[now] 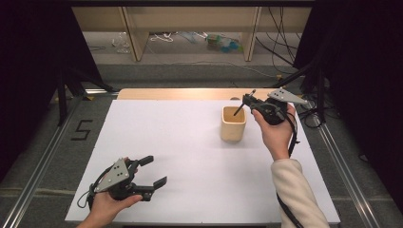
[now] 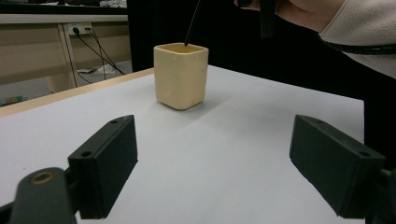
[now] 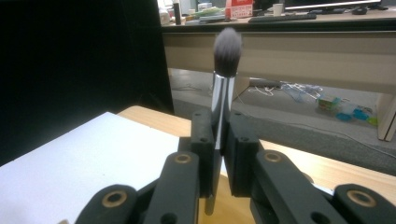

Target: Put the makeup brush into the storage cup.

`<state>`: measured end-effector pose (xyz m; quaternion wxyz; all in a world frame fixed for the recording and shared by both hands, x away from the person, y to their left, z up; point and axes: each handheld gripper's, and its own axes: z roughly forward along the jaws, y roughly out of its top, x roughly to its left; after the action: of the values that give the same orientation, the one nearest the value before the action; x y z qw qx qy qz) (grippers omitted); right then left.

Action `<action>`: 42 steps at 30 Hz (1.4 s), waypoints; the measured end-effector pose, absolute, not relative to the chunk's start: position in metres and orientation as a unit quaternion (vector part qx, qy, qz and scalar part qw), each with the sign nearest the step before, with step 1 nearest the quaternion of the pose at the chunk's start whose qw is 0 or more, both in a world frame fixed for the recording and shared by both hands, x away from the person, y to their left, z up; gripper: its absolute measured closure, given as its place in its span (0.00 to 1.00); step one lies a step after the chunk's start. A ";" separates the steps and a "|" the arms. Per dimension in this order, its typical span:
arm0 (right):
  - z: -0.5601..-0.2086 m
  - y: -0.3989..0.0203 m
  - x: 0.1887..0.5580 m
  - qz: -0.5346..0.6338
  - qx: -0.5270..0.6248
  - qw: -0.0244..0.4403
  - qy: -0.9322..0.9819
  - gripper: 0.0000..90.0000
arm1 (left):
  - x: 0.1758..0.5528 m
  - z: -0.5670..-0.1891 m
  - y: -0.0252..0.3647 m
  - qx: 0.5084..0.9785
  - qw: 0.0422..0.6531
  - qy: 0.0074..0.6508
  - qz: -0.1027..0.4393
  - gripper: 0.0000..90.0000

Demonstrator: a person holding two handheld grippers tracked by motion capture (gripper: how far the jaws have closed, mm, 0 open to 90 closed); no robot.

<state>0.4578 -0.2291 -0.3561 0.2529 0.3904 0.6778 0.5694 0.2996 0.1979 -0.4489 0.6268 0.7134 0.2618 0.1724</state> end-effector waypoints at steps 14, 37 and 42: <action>-0.358 -0.227 0.461 0.570 0.389 0.255 0.678 0.93 | 0.300 -0.449 0.198 0.714 0.627 0.261 0.172 0.17; -0.364 -0.223 0.465 0.559 0.390 0.260 0.684 0.93 | 0.300 -0.449 0.198 0.714 0.626 0.261 0.172 0.17; -0.364 -0.222 0.465 0.554 0.393 0.256 0.688 0.93 | 0.300 -0.449 0.198 0.713 0.627 0.261 0.172 0.17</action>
<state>0.4653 -0.2223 -0.3645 0.2559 0.3927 0.6882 0.5538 0.2998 0.1979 -0.4490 0.6269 0.7134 0.2613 0.1723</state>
